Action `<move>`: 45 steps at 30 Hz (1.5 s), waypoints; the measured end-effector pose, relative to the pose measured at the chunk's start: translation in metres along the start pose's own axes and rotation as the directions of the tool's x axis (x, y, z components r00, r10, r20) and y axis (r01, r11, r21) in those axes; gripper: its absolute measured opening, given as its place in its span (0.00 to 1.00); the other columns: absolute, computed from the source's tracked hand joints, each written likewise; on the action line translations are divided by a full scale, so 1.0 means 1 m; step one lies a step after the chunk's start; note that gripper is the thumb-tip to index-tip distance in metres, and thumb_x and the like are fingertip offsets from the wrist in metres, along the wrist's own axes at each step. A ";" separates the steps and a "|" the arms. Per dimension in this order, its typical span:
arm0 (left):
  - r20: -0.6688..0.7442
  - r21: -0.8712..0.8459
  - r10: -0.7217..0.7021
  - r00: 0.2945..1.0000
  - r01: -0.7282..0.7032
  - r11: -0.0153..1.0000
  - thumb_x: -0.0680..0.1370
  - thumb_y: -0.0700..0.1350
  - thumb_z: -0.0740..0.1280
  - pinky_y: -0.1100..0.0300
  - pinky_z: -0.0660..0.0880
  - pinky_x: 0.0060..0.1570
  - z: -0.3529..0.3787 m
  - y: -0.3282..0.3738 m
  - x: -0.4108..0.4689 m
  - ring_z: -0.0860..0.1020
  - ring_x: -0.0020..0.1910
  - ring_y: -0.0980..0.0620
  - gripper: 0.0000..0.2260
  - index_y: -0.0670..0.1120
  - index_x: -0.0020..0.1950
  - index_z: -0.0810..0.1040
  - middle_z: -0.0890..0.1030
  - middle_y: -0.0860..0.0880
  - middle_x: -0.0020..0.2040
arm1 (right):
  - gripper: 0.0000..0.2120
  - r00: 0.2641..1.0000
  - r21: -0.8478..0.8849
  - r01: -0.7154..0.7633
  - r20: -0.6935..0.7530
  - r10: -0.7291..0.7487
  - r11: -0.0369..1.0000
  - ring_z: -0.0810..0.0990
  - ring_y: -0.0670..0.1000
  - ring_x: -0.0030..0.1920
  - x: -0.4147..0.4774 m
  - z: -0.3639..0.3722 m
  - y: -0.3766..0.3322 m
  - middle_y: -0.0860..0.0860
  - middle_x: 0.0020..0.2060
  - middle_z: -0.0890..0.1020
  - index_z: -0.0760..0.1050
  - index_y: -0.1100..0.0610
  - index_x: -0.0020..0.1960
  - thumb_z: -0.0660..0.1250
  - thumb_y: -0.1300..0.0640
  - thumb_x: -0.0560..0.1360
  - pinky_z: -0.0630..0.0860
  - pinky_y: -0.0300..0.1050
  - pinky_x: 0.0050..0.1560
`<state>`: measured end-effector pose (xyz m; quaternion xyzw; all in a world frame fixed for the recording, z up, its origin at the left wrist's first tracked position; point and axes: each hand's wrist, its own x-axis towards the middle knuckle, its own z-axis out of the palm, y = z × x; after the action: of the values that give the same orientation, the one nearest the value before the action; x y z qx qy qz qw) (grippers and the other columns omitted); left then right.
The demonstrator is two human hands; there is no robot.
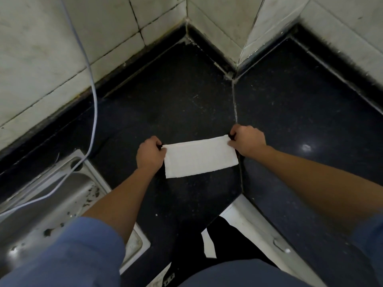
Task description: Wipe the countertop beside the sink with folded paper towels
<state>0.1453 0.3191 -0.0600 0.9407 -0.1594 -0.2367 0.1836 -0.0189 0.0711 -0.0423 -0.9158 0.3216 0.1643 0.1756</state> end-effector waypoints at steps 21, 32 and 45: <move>0.037 0.351 0.589 0.807 -0.562 0.749 0.73 0.41 0.70 0.51 0.77 0.41 0.012 -0.038 -0.067 0.76 0.48 0.45 0.05 0.43 0.47 0.81 0.79 0.45 0.50 | 0.07 1.000 0.090 0.027 -0.009 -0.026 0.996 0.79 0.54 0.44 -0.050 0.015 0.015 0.52 0.46 0.81 0.77 0.55 0.49 0.65 0.51 0.76 0.77 0.49 0.44; 0.309 0.434 0.424 0.851 -0.523 0.734 0.79 0.53 0.62 0.50 0.56 0.72 0.004 -0.018 -0.051 0.54 0.76 0.46 0.23 0.48 0.73 0.66 0.58 0.48 0.77 | 0.07 0.890 0.508 -0.455 0.277 0.362 0.731 0.80 0.56 0.42 -0.021 0.005 -0.022 0.57 0.44 0.82 0.78 0.63 0.44 0.72 0.59 0.70 0.78 0.47 0.41; 0.013 0.255 0.277 0.961 -0.271 0.928 0.76 0.48 0.67 0.54 0.71 0.58 -0.037 -0.075 -0.070 0.71 0.59 0.47 0.14 0.46 0.61 0.76 0.73 0.47 0.61 | 0.03 0.935 0.565 -0.247 0.351 0.041 0.787 0.83 0.53 0.40 -0.026 0.015 -0.156 0.54 0.38 0.81 0.77 0.59 0.40 0.72 0.61 0.70 0.82 0.48 0.39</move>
<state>0.1216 0.4220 -0.0339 0.9277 -0.3158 -0.1753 0.0947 0.0600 0.2048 -0.0110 -0.7456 0.3939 0.2132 0.4934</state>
